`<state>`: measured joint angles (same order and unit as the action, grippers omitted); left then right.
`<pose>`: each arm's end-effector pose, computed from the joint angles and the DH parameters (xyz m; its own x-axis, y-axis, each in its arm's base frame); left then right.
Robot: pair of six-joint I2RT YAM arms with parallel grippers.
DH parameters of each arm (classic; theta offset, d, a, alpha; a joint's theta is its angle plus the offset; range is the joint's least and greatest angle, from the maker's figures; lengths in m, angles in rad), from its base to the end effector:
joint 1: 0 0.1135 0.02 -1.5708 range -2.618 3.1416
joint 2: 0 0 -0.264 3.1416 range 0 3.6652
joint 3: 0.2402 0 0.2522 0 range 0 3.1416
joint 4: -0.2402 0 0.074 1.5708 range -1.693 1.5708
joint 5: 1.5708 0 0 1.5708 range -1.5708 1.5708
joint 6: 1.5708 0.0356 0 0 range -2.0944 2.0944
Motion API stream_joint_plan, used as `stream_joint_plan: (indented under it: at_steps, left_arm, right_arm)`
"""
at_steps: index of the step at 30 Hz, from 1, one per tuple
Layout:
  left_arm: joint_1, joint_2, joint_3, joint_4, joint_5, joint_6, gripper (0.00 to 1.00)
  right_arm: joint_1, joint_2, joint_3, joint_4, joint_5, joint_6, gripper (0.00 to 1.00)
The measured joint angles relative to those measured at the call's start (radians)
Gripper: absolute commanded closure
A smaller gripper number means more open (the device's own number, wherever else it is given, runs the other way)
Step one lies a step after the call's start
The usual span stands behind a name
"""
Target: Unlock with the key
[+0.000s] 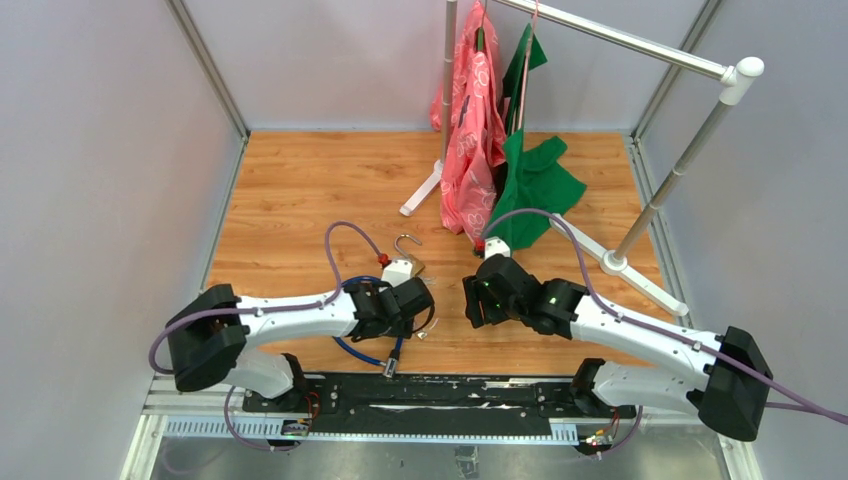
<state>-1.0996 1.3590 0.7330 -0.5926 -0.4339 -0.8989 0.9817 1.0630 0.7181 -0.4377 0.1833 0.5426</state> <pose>0.1199 -0.2025 0.1769 -0.8464 0.0971 -0.5236 0.1288 0.9914 -0.0244 0.1275 0.1791 0.2410 -0.7206 -0.1645 -0.6736 -0.4363 0.8626 0.2561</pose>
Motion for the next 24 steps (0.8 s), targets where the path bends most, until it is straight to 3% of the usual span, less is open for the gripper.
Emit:
stream_joint_plan:
  at_steps: [4, 13, 24]
  left_arm:
    - [-0.016, 0.063, -0.001, 0.034, 0.003, -0.02, 0.46]
    - [-0.029, 0.104, -0.012, 0.106, -0.024, -0.074, 0.69]
    - [0.008, 0.078, -0.053, 0.145, -0.084, -0.129, 0.75]
  right_arm:
    - [0.002, -0.001, -0.003, 0.0, 0.001, 0.008, 0.37]
    - [0.006, -0.001, -0.003, -0.004, 0.001, 0.011, 0.38]
    - [0.006, 0.048, -0.003, -0.004, 0.001, 0.011, 0.39]
